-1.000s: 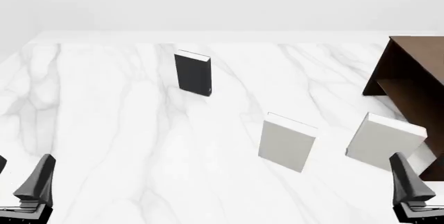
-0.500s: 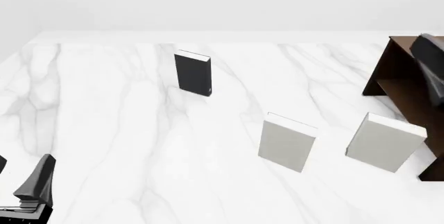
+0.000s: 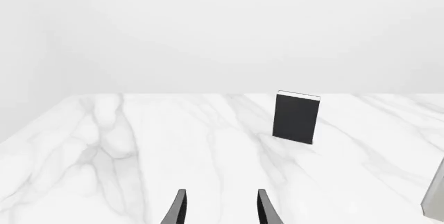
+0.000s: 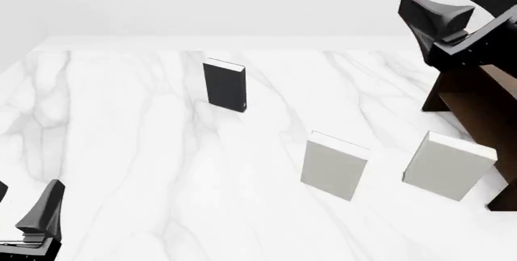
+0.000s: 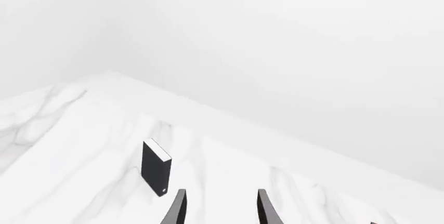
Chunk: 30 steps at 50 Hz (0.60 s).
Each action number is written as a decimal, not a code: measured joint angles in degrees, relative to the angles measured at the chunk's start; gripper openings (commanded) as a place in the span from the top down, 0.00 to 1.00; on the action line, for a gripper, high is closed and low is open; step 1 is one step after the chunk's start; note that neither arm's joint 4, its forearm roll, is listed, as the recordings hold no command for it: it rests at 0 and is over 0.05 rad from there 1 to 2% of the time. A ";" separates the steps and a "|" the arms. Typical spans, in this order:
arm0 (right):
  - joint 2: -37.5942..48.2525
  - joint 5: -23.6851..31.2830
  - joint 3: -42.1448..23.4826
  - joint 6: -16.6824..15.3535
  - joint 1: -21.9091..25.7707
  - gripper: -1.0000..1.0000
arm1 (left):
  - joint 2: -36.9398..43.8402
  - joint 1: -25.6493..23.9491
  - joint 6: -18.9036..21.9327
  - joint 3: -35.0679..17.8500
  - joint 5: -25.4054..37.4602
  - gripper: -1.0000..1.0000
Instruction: Pick up the book on the left and place it on top of the shelf.
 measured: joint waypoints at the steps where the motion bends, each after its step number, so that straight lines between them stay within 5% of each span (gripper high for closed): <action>1: 0.74 0.01 -0.45 -0.20 0.25 0.00 | 0.00 0.00 0.00 0.00 0.00 0.00; 30: 18.66 -3.48 -6.93 -4.19 2.38 0.00 | 0.00 0.00 0.00 0.00 0.00 0.00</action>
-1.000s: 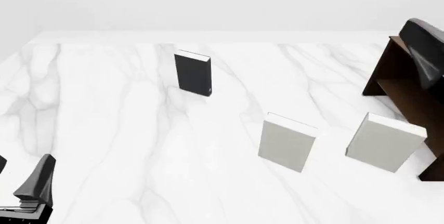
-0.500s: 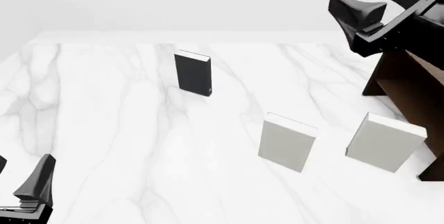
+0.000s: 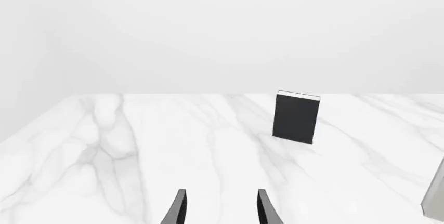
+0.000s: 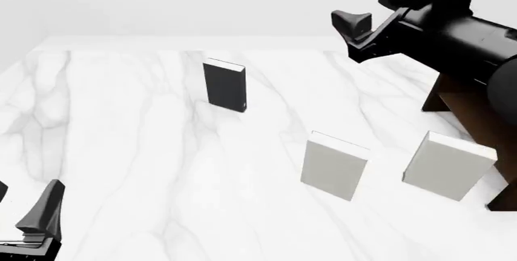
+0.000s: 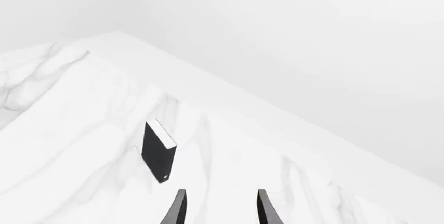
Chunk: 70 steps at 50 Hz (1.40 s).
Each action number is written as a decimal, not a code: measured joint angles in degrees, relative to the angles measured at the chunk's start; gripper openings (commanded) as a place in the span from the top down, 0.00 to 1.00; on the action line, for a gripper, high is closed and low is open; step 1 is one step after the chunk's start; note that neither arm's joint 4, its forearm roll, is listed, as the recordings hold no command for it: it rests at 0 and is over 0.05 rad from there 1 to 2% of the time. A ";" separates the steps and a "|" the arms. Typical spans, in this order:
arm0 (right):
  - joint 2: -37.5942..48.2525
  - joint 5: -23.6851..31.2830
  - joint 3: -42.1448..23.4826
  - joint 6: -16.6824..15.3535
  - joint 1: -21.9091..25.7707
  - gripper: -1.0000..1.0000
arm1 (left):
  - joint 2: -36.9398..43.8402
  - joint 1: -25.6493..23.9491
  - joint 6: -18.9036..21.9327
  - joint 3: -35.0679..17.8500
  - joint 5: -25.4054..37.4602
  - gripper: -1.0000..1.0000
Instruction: Pick up the book on the left and place it on top of the shelf.
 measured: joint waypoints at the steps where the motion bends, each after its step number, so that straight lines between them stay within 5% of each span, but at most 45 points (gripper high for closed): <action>1: 0.49 -0.15 -0.11 -0.02 0.02 0.00 | 0.00 0.00 0.00 0.00 0.00 0.00; 70: 29.79 -9.41 -11.76 3.18 3.27 0.00 | 0.00 0.00 0.00 0.00 0.00 0.00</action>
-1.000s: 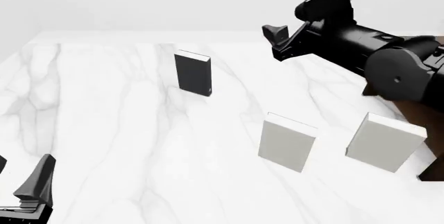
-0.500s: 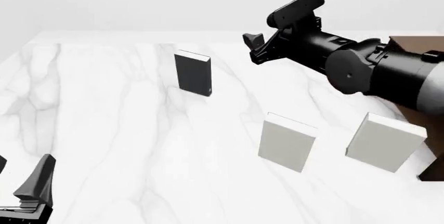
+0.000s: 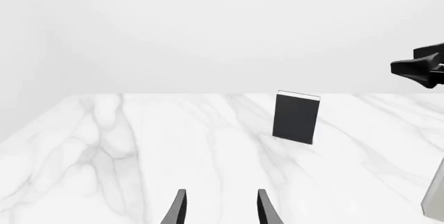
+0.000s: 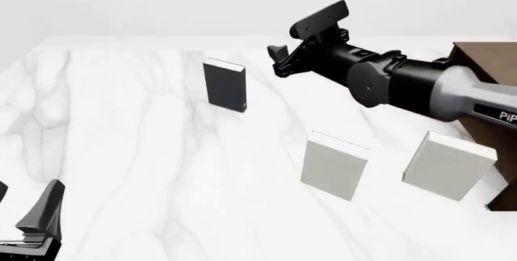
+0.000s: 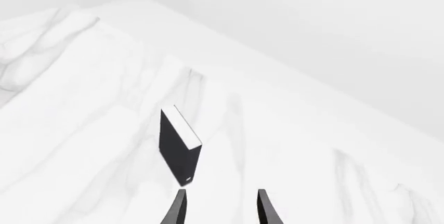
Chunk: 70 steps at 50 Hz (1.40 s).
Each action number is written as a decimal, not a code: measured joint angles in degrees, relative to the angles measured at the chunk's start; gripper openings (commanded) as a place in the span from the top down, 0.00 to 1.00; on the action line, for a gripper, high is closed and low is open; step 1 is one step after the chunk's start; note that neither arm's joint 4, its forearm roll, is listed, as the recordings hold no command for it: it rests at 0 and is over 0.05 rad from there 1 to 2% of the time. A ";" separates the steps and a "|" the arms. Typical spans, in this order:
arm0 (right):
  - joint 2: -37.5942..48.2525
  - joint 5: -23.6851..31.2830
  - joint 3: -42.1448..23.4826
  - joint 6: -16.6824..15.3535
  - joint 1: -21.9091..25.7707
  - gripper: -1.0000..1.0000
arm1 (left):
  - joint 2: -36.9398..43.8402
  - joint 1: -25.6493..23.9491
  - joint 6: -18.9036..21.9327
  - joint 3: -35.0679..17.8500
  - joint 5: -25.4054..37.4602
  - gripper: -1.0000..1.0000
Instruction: Pick up the book on the left and place it on top of the shelf.
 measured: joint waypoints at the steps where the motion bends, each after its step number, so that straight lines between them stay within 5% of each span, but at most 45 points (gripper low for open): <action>1: 0.40 -0.09 -0.23 0.07 0.01 0.00 | 0.00 0.00 0.00 0.00 0.00 0.00; 70: 19.18 -1.92 -15.29 4.35 2.29 0.00 | 0.00 0.00 0.00 0.00 0.00 0.00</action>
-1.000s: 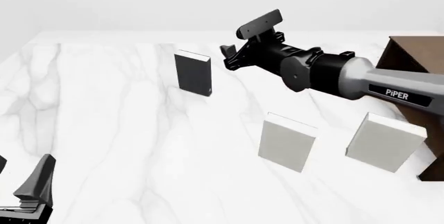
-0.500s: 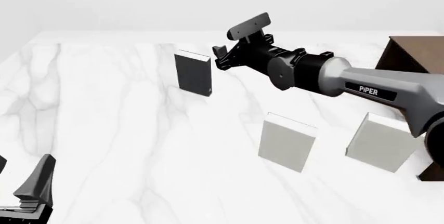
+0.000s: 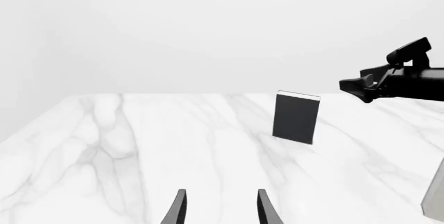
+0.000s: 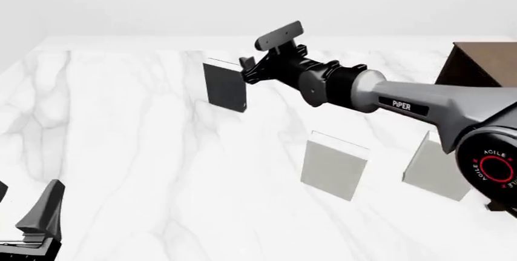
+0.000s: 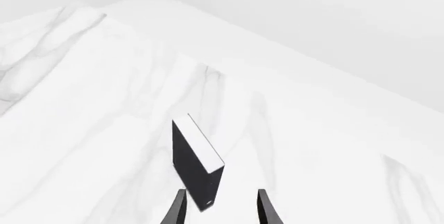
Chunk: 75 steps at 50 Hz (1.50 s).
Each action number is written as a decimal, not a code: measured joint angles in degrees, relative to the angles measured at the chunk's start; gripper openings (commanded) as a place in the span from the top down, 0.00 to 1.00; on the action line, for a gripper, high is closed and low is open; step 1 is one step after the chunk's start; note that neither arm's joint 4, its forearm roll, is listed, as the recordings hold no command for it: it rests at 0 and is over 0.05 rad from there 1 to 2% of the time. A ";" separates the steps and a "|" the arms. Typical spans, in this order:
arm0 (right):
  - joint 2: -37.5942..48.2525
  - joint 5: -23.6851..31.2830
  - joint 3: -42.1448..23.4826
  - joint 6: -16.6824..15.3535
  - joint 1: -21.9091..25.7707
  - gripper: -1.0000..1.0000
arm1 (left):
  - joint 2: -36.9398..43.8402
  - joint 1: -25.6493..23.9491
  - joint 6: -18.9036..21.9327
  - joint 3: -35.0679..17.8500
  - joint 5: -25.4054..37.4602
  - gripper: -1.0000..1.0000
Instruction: Pick up the book on the left and place it on top of the shelf.
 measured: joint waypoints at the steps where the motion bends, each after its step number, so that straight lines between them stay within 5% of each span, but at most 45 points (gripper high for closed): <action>1: 0.26 -0.03 -0.17 0.07 0.02 0.00 | 0.00 0.00 0.00 0.00 0.00 0.00; 75: 17.12 2.82 -15.79 2.92 0.81 0.00 | 0.00 0.00 0.00 0.00 0.00 0.00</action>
